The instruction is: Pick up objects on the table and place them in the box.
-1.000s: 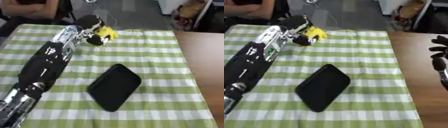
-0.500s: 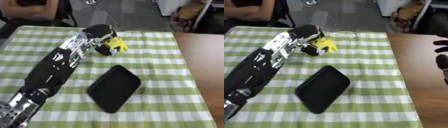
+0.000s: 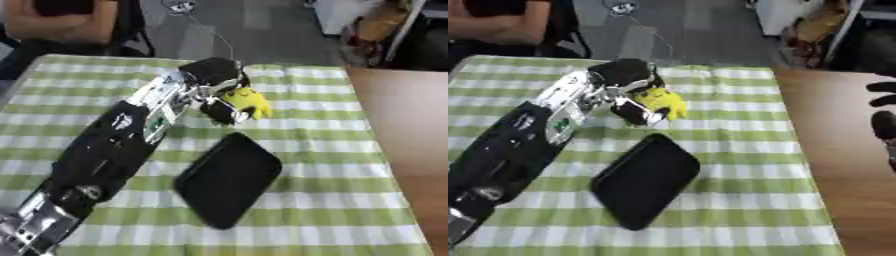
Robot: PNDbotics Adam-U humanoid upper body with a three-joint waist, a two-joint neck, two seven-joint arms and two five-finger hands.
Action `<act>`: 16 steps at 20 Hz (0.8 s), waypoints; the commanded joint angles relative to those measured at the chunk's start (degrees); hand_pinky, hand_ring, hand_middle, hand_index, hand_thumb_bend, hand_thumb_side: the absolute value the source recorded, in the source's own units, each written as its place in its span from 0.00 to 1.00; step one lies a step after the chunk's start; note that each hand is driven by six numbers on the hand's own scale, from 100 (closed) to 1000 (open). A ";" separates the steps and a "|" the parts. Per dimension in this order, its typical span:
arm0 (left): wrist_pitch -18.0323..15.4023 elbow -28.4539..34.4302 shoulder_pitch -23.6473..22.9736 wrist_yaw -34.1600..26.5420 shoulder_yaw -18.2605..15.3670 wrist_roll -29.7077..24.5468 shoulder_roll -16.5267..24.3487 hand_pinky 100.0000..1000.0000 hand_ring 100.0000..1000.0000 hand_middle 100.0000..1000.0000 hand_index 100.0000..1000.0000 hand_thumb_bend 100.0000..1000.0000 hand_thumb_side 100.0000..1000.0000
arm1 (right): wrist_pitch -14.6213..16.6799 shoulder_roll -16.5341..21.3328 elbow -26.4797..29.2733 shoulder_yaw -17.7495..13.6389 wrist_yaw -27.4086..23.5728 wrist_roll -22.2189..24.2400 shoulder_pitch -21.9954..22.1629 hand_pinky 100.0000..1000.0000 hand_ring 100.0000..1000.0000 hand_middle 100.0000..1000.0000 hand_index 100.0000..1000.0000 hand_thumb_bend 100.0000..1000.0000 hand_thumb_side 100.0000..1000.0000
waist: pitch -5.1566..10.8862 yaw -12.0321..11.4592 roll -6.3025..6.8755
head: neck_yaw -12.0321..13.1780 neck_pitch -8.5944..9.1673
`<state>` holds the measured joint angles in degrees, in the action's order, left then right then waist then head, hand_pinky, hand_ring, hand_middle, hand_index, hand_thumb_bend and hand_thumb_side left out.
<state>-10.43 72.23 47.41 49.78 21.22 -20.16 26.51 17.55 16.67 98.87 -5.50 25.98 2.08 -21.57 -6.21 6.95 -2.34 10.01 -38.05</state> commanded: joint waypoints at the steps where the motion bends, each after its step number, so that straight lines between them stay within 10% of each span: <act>1: -0.06 1.78 0.35 -1.10 0.25 -0.61 1.09 0.11 0.00 0.00 0.09 0.00 0.38 | -0.30 1.58 1.08 -0.53 0.25 -0.05 -0.67 0.56 0.68 0.77 0.92 0.60 1.00 | 1.09 -0.07 0.06 | -0.44 0.38; 16: 3.04 8.36 -8.01 -5.96 3.00 -2.14 4.31 0.10 0.00 0.00 0.10 0.00 0.38 | -0.59 1.69 0.92 -0.93 0.53 -0.39 -0.23 0.56 0.68 0.77 0.92 0.60 1.00 | 1.01 -0.44 0.17 | -1.46 -0.19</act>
<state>-7.73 78.99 38.73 44.42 24.30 -22.20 29.37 17.17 17.11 98.86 -5.86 26.40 1.71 -21.51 -6.21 6.54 -2.20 9.04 -38.17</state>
